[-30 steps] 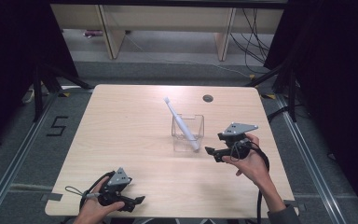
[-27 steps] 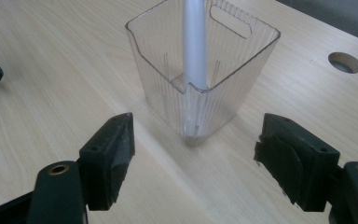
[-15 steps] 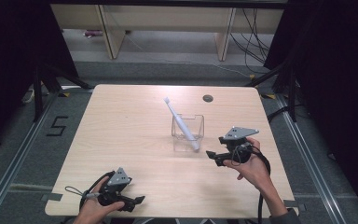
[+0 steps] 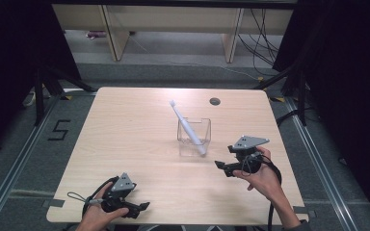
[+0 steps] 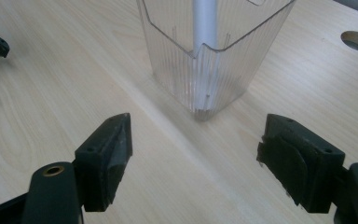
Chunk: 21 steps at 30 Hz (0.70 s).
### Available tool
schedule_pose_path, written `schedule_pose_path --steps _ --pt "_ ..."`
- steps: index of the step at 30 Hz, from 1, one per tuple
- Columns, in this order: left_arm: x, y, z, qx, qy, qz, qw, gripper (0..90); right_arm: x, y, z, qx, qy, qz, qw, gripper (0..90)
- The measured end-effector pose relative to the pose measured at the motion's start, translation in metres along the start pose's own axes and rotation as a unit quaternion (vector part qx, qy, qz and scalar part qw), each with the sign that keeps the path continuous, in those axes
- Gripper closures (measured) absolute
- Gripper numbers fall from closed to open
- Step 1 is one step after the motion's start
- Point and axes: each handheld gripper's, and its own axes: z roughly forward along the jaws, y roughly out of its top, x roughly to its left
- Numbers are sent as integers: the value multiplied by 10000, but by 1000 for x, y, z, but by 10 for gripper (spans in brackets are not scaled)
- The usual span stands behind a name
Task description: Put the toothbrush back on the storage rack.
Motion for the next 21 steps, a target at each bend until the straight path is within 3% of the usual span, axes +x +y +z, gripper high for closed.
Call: schedule_pose_path --steps 2,3,5,6,10,13,14,15,17,21 --pt "-1 0 1 -85 -4 -96 9999 152 -2 -1 0 -25 -40 -163 9999 250" --pt "-1 0 1 -84 -5 -96 9999 152 -1 -2 0 30 8 -57 10000 248" --pt "-1 0 1 -84 -3 -93 9999 152 -2 -4 1 -22 18 -106 9999 248" --pt "0 0 0 -36 63 11 10000 152 0 -5 0 38 15 1 10000 248" --pt "0 0 1 -31 52 12 10000 152 2 -7 0 54 26 26 10000 246" --pt "-1 0 1 -71 -5 -80 9999 152 1 -8 0 70 32 16 10000 245" --pt "0 0 1 -43 61 -1 10000 152 0 -10 0 -12 -27 -127 9999 243" --pt "0 0 1 -43 61 -1 10000 152 4 -10 -2 129 34 104 9999 242" --pt "1 0 0 -32 60 9 10000 152 1 -12 0 36 40 -66 10000 239" --pt "0 0 0 -20 9 -18 10000 152 2 -16 0 73 -1 12 10000 239"
